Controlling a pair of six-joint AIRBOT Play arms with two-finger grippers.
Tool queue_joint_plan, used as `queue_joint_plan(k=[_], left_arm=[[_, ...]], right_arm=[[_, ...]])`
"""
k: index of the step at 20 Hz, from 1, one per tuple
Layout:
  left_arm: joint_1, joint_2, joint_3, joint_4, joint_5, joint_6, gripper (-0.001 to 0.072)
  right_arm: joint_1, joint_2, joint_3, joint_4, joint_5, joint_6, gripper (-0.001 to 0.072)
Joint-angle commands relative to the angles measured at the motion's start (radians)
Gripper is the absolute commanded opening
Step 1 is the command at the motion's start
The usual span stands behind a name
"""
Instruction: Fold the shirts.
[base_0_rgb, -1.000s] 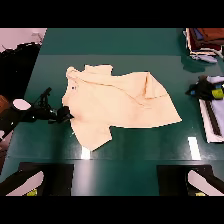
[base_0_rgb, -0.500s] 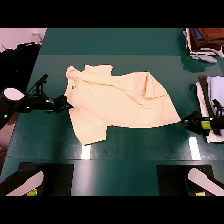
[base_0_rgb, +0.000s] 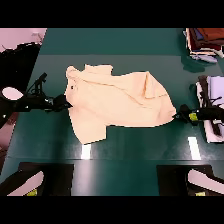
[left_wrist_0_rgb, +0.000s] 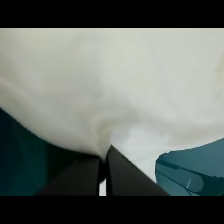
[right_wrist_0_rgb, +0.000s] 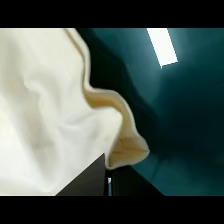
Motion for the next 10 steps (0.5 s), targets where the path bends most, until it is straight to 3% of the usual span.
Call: queue_joint_plan(k=[1,5,10], left_arm=[[0.001,0.096,0.060,0.104,0.005,-0.053,0.0022],[0.001,0.259,0.361,0.252,-0.075,-0.087,0.0022],[0.000,0.308,0.896,0.259,-0.137,-0.087,0.0022]], right_arm=[[0.042,0.058,0.099,-0.038,0.060,-0.028,0.0016],[0.034,0.255,0.373,-0.047,0.085,-0.029,0.0016],[0.034,0.419,0.792,-0.068,0.050,-0.028,0.0015]])
